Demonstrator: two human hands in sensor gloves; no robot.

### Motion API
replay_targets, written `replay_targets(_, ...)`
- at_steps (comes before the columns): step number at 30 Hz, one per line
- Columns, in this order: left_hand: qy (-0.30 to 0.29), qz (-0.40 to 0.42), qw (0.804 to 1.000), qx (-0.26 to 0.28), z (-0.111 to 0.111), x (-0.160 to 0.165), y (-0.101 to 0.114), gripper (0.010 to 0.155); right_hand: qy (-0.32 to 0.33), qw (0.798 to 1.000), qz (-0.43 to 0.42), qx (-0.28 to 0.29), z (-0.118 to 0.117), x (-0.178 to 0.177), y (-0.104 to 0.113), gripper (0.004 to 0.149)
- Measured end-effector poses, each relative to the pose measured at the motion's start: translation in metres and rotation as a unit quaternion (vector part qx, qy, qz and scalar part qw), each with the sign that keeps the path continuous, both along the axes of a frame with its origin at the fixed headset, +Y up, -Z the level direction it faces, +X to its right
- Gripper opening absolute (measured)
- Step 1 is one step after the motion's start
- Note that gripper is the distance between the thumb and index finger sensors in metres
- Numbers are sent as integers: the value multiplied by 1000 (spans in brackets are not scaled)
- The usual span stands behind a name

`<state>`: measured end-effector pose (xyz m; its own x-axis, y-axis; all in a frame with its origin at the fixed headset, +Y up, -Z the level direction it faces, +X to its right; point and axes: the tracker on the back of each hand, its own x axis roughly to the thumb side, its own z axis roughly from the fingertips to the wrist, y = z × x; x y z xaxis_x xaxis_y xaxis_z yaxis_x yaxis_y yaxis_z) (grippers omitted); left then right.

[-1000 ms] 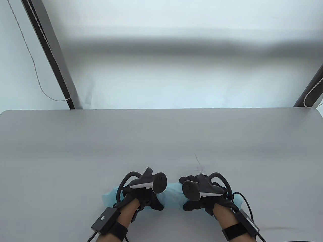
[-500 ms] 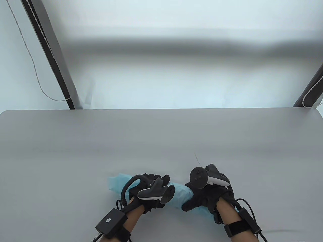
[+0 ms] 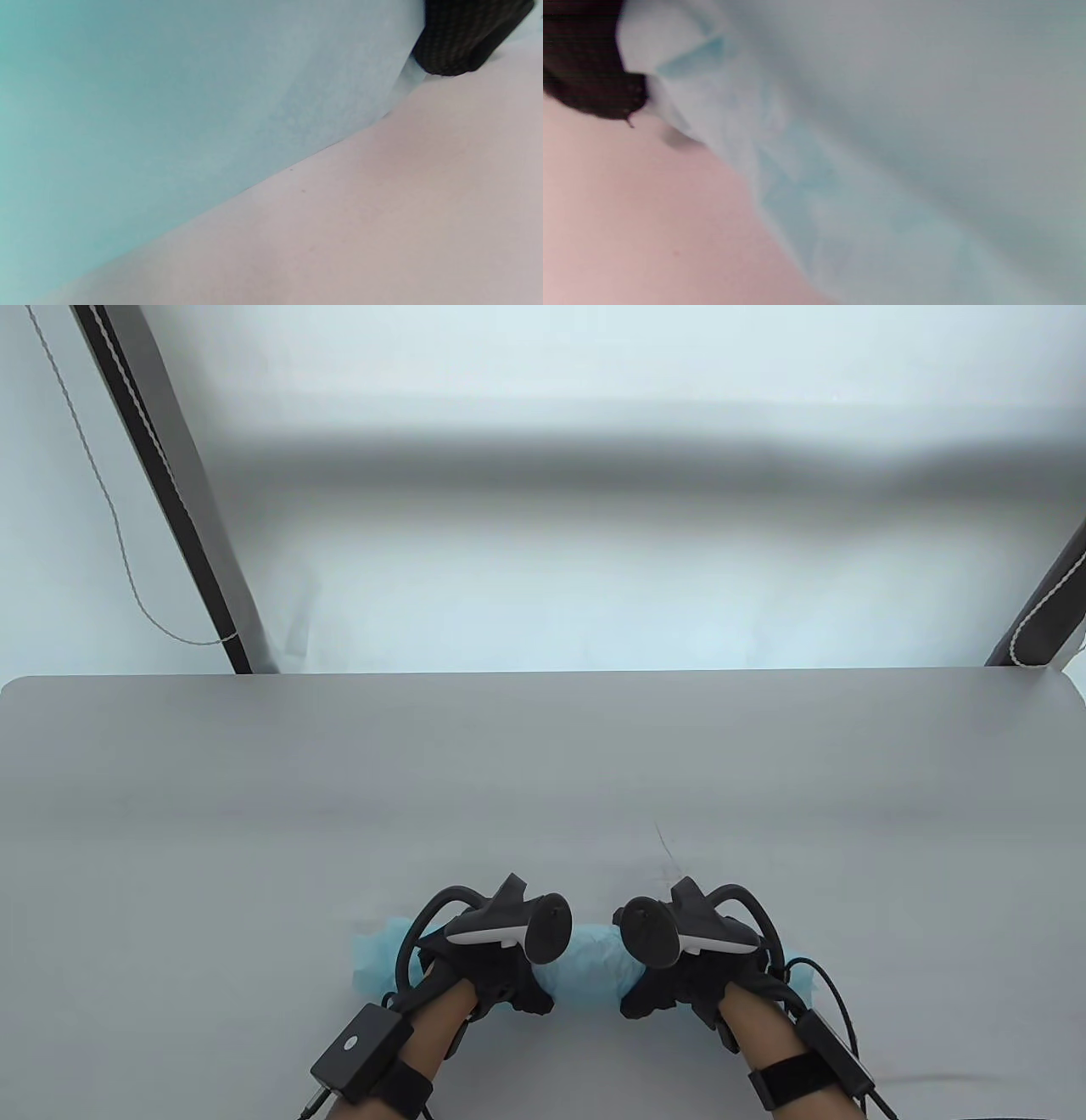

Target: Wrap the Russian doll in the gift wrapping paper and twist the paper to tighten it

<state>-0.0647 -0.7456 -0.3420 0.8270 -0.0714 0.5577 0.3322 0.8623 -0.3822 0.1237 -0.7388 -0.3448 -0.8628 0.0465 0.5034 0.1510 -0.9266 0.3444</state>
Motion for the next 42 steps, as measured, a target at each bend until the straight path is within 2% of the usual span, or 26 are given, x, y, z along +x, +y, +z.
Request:
replay_targets(2,-3,-18,999,42,4,5,0,110,-13,1000,-3,-25,-3,1,-1,108)
replay_targets(4,-27,-42,992,114,11,14,0,112,-42,994,-29,-96,-9,7,-5,108)
replay_targets(7,-60,-52,982,172,13,20,-2,111,-55,989,-50,-131,-11,13,-8,109)
replay_targets(9,-56,-28,986,157,10,17,-2,107,-53,989,-49,-127,-10,14,-9,109)
replay_targets(12,-56,-1,990,130,6,12,-2,103,-38,996,-23,-75,-3,10,-3,109)
replay_targets(14,-46,6,994,97,1,11,-1,104,-32,999,-4,-30,2,6,-1,110)
replay_targets(18,-10,32,999,18,-8,3,-1,104,7,994,38,99,14,-3,-3,113)
replay_targets(21,6,48,998,-26,-12,-4,-2,104,18,993,36,113,14,-6,-4,111)
replay_targets(24,7,33,999,-22,-10,-4,-3,104,22,993,13,116,12,-6,-5,108)
replay_targets(27,10,-1,999,40,-3,1,-1,105,0,997,-1,71,7,-6,-3,107)
replay_targets(30,18,-36,997,68,0,7,-2,106,-23,1000,-3,15,2,-6,-1,107)
replay_targets(32,17,-68,992,102,4,12,-2,111,-59,995,-14,-83,-1,-7,-2,107)
replay_targets(33,13,-76,991,109,5,14,-2,113,-68,993,-20,-98,-1,-6,-3,107)
replay_targets(37,-52,-69,983,165,16,22,-3,116,-76,989,-28,-128,-6,-2,-6,108)
replay_targets(39,-102,-23,976,188,19,26,-6,116,-75,986,-36,-142,-8,2,-9,107)
replay_targets(42,-101,-3,977,189,15,20,-5,113,-71,989,-32,-123,-3,1,-9,108)
